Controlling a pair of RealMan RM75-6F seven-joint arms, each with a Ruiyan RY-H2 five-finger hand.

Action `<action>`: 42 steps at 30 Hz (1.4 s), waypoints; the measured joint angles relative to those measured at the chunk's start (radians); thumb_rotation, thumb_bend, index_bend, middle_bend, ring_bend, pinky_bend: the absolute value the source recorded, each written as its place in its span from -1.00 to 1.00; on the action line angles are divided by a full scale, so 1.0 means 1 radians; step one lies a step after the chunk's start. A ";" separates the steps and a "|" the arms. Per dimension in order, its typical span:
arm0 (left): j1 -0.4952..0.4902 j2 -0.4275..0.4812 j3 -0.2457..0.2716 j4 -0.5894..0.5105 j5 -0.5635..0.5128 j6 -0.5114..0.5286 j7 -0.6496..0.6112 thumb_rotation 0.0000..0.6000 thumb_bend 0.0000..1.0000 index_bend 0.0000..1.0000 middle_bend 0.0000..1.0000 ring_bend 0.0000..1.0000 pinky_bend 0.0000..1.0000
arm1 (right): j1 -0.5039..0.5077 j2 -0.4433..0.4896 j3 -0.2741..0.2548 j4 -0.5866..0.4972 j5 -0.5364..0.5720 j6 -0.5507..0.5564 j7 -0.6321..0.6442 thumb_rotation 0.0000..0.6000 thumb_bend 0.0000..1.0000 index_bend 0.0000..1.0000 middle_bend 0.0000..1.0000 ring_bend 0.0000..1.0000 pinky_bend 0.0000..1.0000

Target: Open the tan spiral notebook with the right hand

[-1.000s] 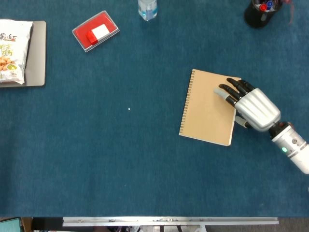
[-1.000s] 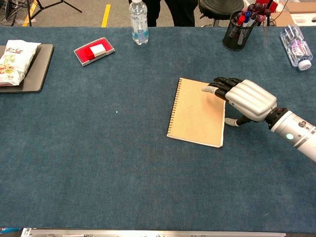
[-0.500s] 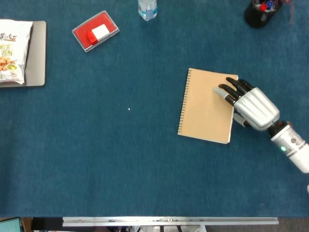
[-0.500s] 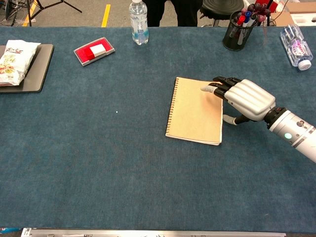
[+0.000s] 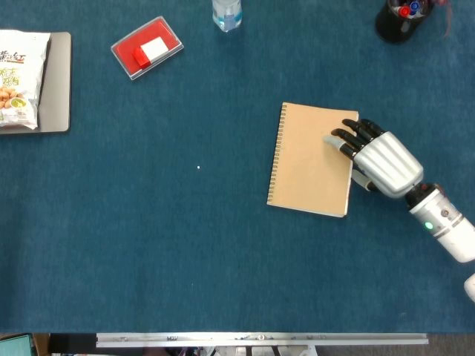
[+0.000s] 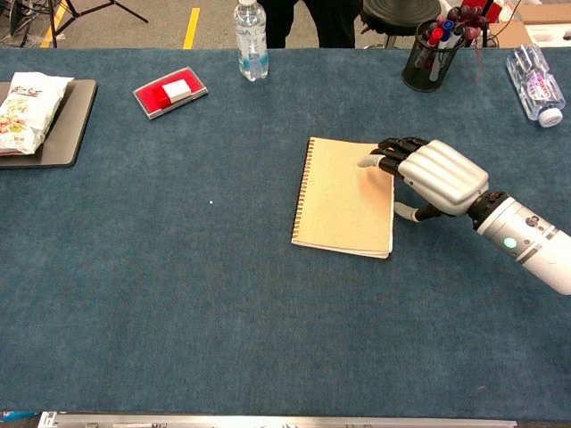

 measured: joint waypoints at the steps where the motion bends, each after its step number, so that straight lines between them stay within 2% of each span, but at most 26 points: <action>1: 0.000 0.000 0.000 0.000 0.000 0.000 0.000 1.00 -0.35 0.22 0.18 0.10 0.67 | 0.002 -0.003 0.000 0.004 0.000 0.001 0.002 1.00 -0.44 -0.58 -0.51 -0.71 -0.57; 11: 0.001 0.002 0.000 -0.001 0.003 0.002 -0.004 1.00 -0.35 0.22 0.18 0.10 0.67 | 0.015 -0.033 0.007 0.039 0.000 0.024 0.023 1.00 -0.42 -0.52 -0.46 -0.67 -0.54; 20: 0.001 0.002 0.000 -0.003 0.002 0.000 0.000 1.00 -0.35 0.22 0.18 0.10 0.67 | 0.016 -0.055 0.009 0.073 0.004 0.042 0.051 1.00 -0.18 -0.48 -0.42 -0.63 -0.51; 42: 0.002 0.004 0.001 -0.006 -0.001 -0.003 0.003 1.00 -0.35 0.22 0.17 0.10 0.67 | 0.032 -0.095 0.005 0.126 0.016 0.019 0.065 1.00 -0.29 -0.47 -0.42 -0.63 -0.51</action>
